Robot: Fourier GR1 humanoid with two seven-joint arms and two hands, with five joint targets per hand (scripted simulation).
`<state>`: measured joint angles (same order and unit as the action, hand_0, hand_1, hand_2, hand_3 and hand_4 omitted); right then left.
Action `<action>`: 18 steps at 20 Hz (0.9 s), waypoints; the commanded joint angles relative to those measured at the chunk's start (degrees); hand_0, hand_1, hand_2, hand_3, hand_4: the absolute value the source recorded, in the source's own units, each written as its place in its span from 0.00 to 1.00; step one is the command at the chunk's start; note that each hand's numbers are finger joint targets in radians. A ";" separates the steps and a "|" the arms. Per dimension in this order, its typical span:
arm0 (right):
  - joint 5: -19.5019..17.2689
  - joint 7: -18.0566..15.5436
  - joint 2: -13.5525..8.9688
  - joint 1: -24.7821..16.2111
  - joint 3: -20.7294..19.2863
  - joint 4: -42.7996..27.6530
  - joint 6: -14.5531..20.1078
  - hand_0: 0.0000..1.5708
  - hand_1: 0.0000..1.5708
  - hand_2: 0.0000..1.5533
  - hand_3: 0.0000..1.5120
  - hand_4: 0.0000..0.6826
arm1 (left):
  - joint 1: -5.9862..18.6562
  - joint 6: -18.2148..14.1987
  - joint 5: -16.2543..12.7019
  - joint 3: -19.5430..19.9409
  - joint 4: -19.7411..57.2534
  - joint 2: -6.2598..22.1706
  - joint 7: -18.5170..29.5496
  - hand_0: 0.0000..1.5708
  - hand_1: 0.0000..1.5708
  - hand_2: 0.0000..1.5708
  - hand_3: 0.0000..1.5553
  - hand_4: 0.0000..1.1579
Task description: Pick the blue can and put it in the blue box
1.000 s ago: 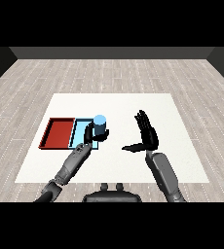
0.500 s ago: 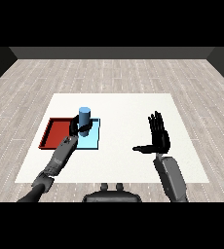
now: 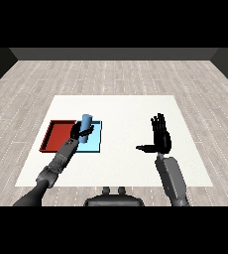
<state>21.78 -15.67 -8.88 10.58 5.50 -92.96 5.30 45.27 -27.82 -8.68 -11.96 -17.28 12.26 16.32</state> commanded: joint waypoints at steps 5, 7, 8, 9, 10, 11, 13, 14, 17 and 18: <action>-0.11 -2.76 0.21 1.31 -2.85 7.53 -1.03 0.00 0.00 0.00 0.00 0.00 | 2.55 -2.98 -0.26 3.37 12.52 -4.36 -0.04 0.78 0.78 0.75 0.73 0.79; 3.07 1.17 -2.25 1.61 -4.73 2.05 -2.39 0.00 0.00 0.00 0.00 0.00 | 2.65 0.05 -2.74 6.01 12.68 -3.03 -0.89 0.55 0.55 0.60 0.63 0.70; 2.27 1.37 0.07 2.30 -2.69 2.15 -1.11 0.00 0.00 0.00 0.00 0.00 | 1.96 -0.59 -4.93 8.19 11.85 -3.69 -1.25 0.51 0.51 0.57 0.73 0.65; 2.65 0.44 -0.23 0.33 -3.48 2.86 -1.94 0.00 0.00 0.00 0.00 0.00 | 2.28 -2.41 -3.76 7.48 13.39 -4.31 -1.18 0.70 0.70 0.69 0.62 0.44; 3.52 -0.36 -0.92 0.75 -4.25 3.49 -3.55 0.00 0.00 0.00 0.00 0.00 | 2.52 0.71 -2.46 6.16 14.55 -3.60 -1.51 0.37 0.37 0.38 0.33 0.46; 3.02 -2.31 -0.29 -0.03 -3.89 3.96 -4.21 0.00 0.00 0.00 0.00 0.00 | 4.43 2.57 -0.36 4.09 16.04 -3.02 -5.47 0.00 0.00 0.13 0.00 0.53; 2.79 -0.76 -0.47 -1.29 -3.82 0.84 -3.00 0.00 0.00 0.00 0.00 0.00 | 5.39 -1.34 1.15 3.00 17.09 -2.63 -7.22 0.00 0.00 0.00 0.00 0.00; 2.11 -0.51 -0.11 1.60 -3.32 2.12 -2.65 0.00 0.00 0.00 0.00 0.00 | 4.23 -2.45 1.92 2.31 17.13 -2.45 -6.04 0.00 0.00 0.00 0.00 0.00; 0.64 -1.76 -0.59 -2.59 -2.74 -0.32 -3.42 0.00 0.00 0.00 0.00 0.00 | 4.22 -5.64 0.17 4.54 15.03 -2.69 -5.03 0.00 0.00 0.00 0.00 0.00; 2.03 -2.08 -2.15 -2.41 -4.68 2.26 -5.47 0.00 0.00 0.00 0.00 0.00 | 3.81 -6.26 -0.11 4.92 14.95 -2.47 -4.09 0.00 0.00 0.00 0.00 0.00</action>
<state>23.64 -17.26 -9.70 9.92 1.86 -90.60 1.45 48.81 -31.04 -8.57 -7.79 -2.15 9.95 12.11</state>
